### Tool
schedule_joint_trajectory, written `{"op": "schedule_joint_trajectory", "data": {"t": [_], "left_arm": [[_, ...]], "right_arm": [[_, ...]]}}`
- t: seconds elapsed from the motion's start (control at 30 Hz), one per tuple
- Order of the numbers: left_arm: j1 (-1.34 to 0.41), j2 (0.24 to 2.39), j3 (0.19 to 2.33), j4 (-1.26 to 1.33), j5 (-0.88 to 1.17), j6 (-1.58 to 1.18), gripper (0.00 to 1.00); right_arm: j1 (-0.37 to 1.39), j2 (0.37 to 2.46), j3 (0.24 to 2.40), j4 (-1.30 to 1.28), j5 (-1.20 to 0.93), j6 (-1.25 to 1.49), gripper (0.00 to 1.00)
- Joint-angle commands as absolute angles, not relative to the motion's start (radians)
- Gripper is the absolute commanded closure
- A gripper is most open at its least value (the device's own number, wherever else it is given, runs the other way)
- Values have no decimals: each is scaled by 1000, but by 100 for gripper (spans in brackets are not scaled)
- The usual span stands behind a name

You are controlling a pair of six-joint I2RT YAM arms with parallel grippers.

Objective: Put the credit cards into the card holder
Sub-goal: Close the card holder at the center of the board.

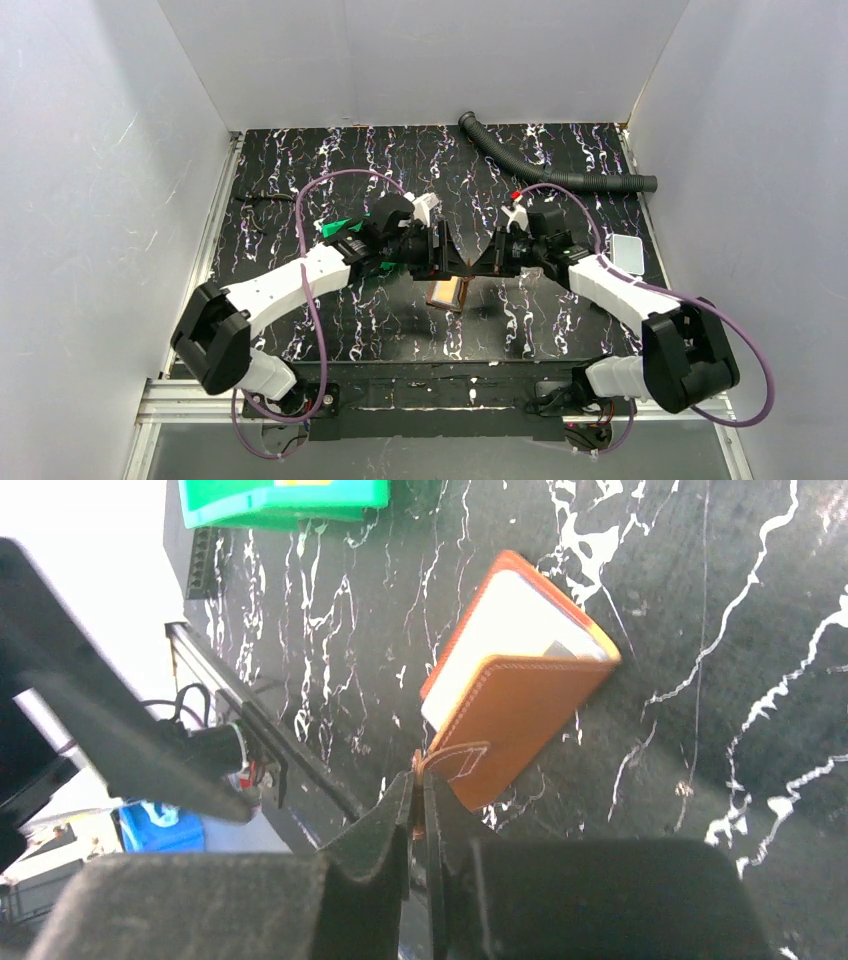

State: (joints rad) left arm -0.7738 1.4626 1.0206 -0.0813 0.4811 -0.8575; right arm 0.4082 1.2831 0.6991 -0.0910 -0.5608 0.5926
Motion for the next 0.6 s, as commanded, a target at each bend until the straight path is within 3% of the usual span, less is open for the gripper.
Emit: {"op": "schedule_joint_trajectory", "data": {"t": [0.0,0.27,0.57], "left_arm": [[-767,1363,1006,-198,413,-817,40],[-763,1295,973,-324,323,-777,39],[-745,1197,849,-320,214,-819,39]], "right_arm": [[459,1345,679,120,-447,692,86],[526,1491,682,291,-451,779,84],[595,1659,668,521,-471,880,66]]}}
